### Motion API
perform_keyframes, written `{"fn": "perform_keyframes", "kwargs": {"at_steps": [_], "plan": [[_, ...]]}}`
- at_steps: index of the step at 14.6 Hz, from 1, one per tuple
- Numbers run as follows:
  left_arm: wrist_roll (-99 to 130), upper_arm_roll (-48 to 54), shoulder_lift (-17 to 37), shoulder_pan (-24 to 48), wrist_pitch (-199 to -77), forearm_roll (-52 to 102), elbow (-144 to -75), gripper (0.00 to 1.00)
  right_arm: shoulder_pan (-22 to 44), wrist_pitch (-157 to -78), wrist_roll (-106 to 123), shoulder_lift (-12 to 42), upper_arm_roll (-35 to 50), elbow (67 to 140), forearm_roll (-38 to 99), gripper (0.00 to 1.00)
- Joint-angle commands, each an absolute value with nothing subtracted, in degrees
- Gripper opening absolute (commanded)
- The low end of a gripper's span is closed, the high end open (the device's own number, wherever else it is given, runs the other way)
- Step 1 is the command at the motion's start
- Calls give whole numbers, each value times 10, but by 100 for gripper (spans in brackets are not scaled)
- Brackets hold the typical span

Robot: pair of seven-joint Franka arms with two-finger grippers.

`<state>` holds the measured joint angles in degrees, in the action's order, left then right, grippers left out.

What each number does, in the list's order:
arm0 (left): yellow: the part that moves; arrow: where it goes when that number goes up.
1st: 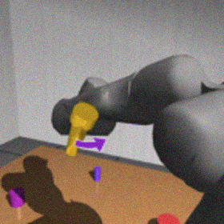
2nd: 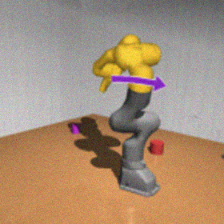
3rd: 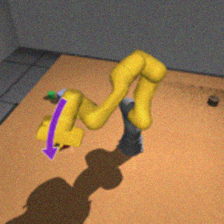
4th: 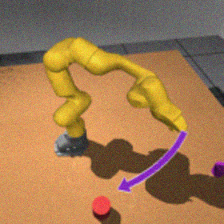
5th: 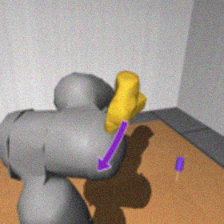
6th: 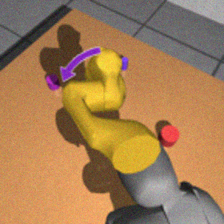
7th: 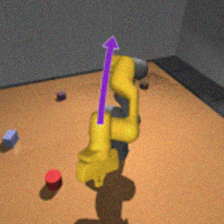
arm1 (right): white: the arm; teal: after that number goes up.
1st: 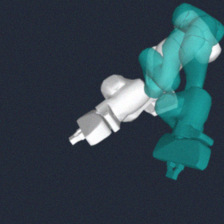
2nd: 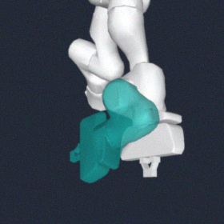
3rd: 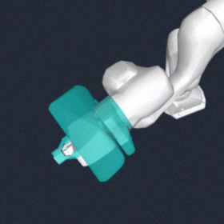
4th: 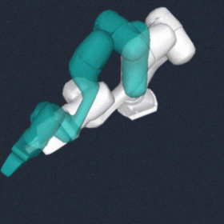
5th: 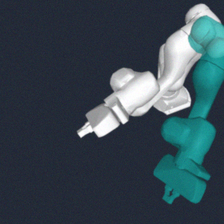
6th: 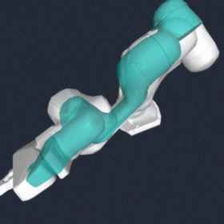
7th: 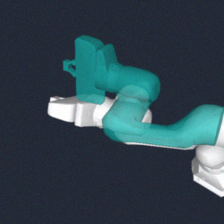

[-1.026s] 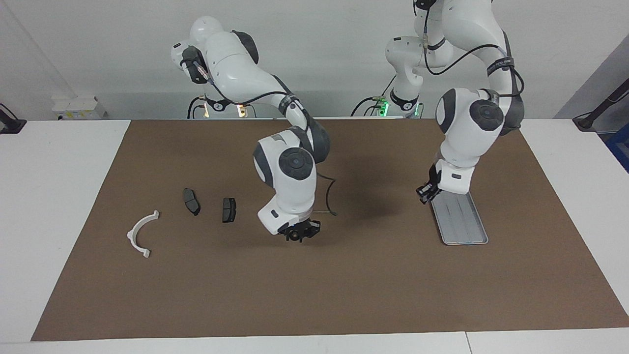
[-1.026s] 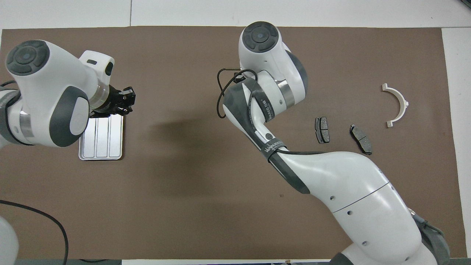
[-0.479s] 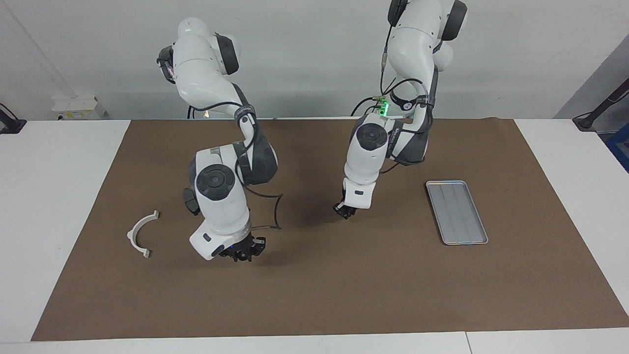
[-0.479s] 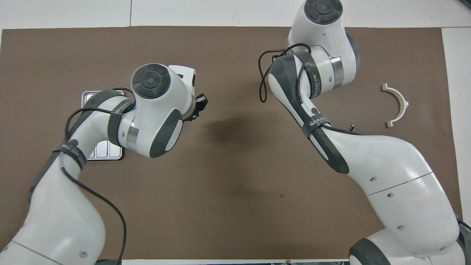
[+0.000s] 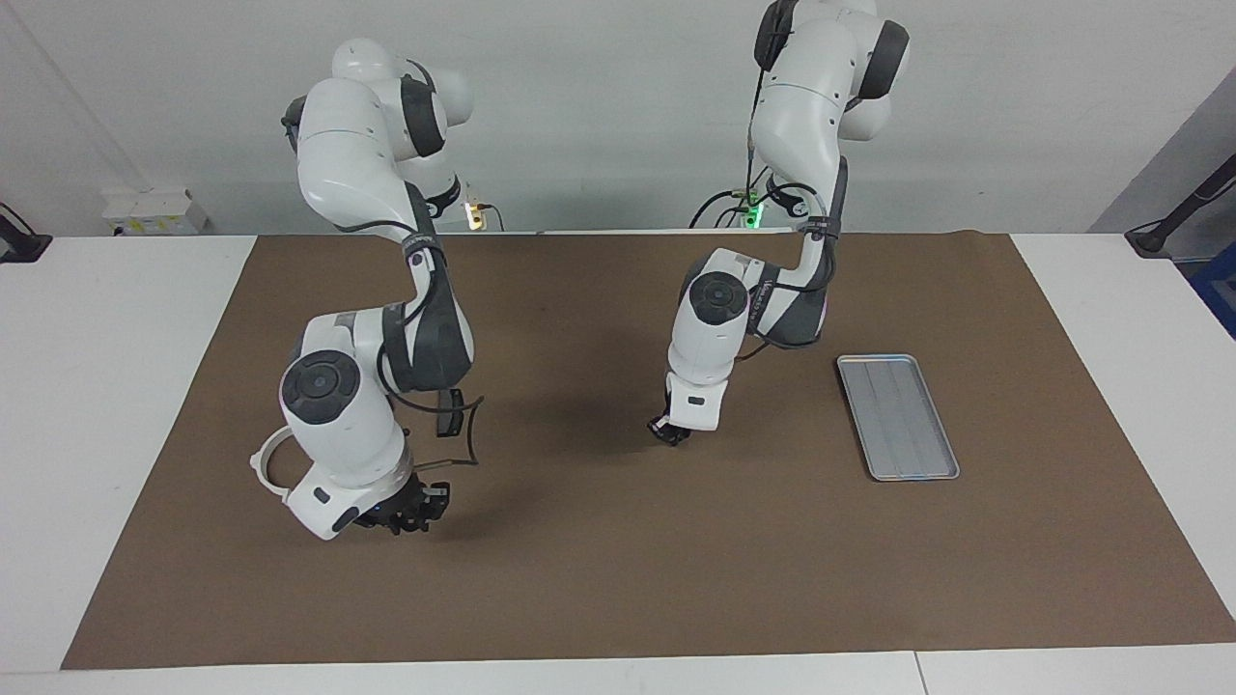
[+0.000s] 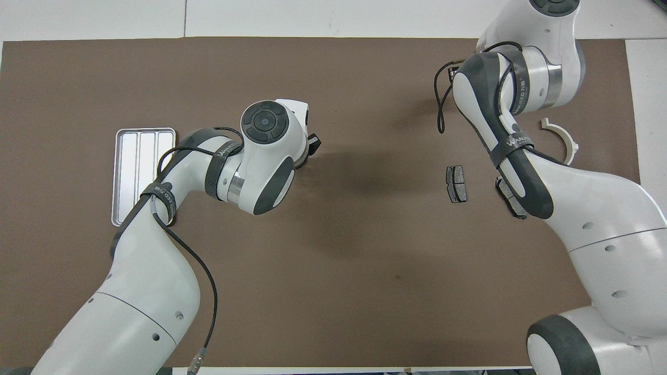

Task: Place bearing gear from tray to pile

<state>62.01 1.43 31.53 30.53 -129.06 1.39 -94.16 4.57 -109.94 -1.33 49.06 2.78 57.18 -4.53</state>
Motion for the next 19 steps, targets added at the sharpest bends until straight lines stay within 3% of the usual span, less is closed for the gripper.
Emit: {"fn": "perform_keyframes", "kwargs": {"at_steps": [1, 2, 3, 4, 7, 11, 14, 18, 19], "plan": [[636, 4, 325, 317, -1303, 4, -933, 0, 19, -1169, 21, 505, 40, 597, -48, 0], [636, 4, 325, 316, -1301, 4, -933, 14, 19, -1174, 19, 509, 39, 597, -50, 0], [636, 4, 325, 316, -1298, 4, -933, 50, 18, -1175, 18, 514, 39, 597, -50, 0], [636, 4, 325, 316, -1296, 4, -934, 99, 18, -1176, 18, 519, 39, 597, -50, 0], [635, -3, 314, 309, -1270, 3, -934, 100, 17, -1175, 17, 519, 38, 597, -49, 0], [580, -23, 205, 262, -1149, -2, -943, 100, 16, -1176, 15, 522, 38, 599, -47, 0], [414, -21, 104, 177, -1044, 1, -962, 100, 14, -1180, 15, 525, 39, 605, -43, 0], [246, -21, 30, 91, -947, 1, -963, 100, 14, -1184, 13, 529, 39, 606, -44, 0], [217, -22, 15, 75, -931, 1, -963, 100, 15, -1184, 8, 529, 39, 606, -44, 16]]}}
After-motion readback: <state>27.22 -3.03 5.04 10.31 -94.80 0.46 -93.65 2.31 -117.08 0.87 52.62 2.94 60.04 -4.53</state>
